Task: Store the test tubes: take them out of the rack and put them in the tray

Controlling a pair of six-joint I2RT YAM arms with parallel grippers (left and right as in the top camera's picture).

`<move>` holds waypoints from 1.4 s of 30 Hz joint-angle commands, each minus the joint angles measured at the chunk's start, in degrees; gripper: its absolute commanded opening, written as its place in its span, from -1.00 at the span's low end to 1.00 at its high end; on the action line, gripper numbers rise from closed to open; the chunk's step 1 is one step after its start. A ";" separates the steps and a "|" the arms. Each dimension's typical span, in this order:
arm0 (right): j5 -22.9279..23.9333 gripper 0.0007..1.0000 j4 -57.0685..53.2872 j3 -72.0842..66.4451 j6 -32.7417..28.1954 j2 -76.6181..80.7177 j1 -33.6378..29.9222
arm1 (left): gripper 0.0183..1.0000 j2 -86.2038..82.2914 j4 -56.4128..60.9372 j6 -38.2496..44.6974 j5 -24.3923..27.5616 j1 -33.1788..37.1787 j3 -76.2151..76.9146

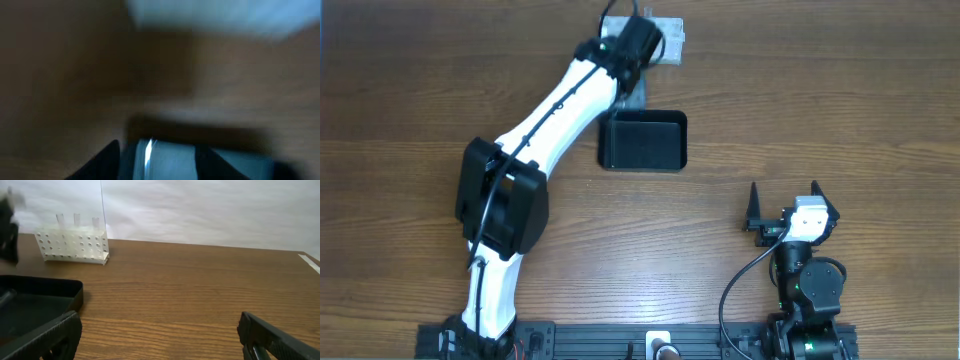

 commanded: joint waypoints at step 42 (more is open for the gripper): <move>0.72 0.99 -0.11 -0.33 -0.24 -0.50 -0.37 | -0.14 16.44 26.12 11.32 -2.47 3.19 12.85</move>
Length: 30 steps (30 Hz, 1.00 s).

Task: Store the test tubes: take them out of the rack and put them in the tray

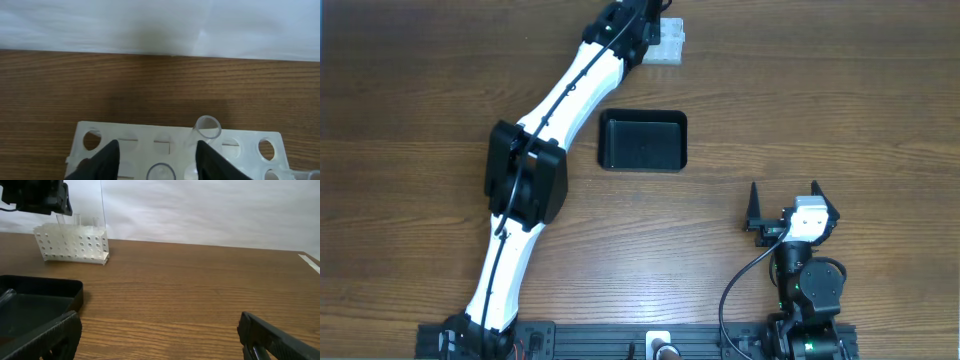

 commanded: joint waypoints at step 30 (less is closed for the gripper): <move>0.72 0.98 -0.11 -0.33 -0.24 -0.50 -0.37 | -0.79 -13.57 -0.13 3.74 0.44 0.07 0.28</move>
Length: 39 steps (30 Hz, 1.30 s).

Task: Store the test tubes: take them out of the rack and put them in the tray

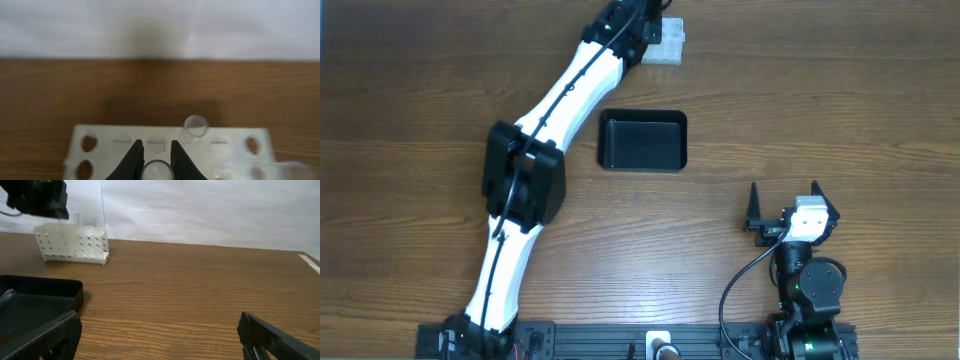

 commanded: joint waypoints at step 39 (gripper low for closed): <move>0.72 0.98 -0.11 -0.31 -0.24 -0.50 -0.37 | -0.75 -3.41 -41.05 -22.16 5.90 -5.81 -7.50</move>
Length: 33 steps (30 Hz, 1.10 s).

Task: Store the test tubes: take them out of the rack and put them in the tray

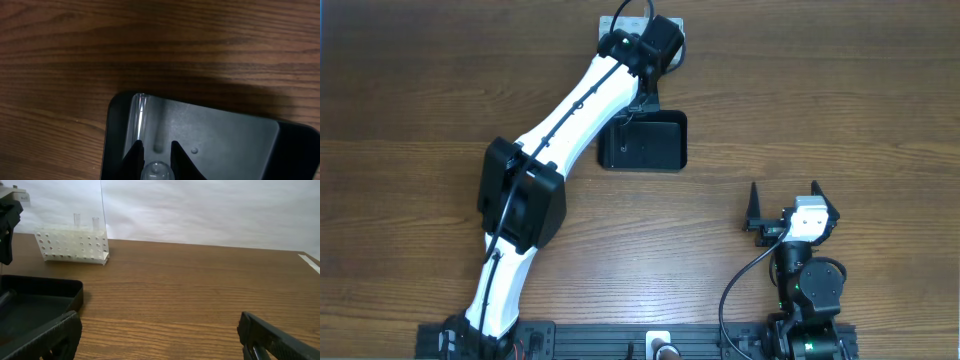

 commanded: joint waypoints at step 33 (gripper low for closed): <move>0.72 0.99 -0.11 -0.33 -0.26 -0.50 -0.37 | 0.97 -65.29 63.41 31.06 12.04 24.98 -58.82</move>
